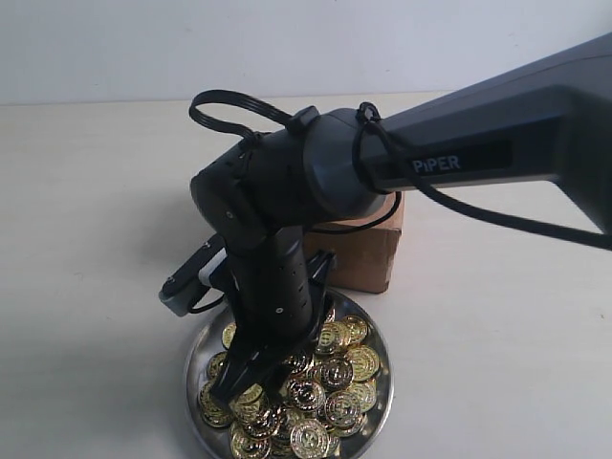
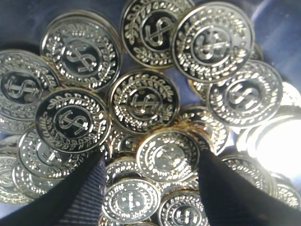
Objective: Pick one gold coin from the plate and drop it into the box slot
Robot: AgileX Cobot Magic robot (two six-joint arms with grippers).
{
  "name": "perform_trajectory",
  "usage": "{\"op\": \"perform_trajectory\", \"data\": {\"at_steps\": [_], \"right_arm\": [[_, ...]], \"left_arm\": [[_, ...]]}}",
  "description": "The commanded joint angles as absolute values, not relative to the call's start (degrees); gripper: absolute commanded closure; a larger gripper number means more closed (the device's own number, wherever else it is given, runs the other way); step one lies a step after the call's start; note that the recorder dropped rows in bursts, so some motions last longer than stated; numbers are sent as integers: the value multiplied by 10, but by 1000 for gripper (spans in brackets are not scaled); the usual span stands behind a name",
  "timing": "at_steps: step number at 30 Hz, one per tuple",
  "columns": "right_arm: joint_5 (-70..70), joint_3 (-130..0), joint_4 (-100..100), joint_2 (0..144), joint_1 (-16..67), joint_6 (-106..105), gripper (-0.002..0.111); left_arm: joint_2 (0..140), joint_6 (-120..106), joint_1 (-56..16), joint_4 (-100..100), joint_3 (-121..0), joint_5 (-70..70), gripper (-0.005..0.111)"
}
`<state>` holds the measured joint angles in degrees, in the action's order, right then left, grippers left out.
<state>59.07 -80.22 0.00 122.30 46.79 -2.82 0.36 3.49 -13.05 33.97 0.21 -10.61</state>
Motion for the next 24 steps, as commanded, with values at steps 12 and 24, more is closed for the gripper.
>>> {"op": "perform_trajectory", "data": {"at_steps": [12, 24], "right_arm": [[559, -799, -15, 1213, 465, -16, 52], [559, -799, -27, 1213, 465, -8, 52]], "left_arm": [[0, 33, -134, 339, 0, -106, 107], [0, 33, -134, 339, 0, -106, 107]]}}
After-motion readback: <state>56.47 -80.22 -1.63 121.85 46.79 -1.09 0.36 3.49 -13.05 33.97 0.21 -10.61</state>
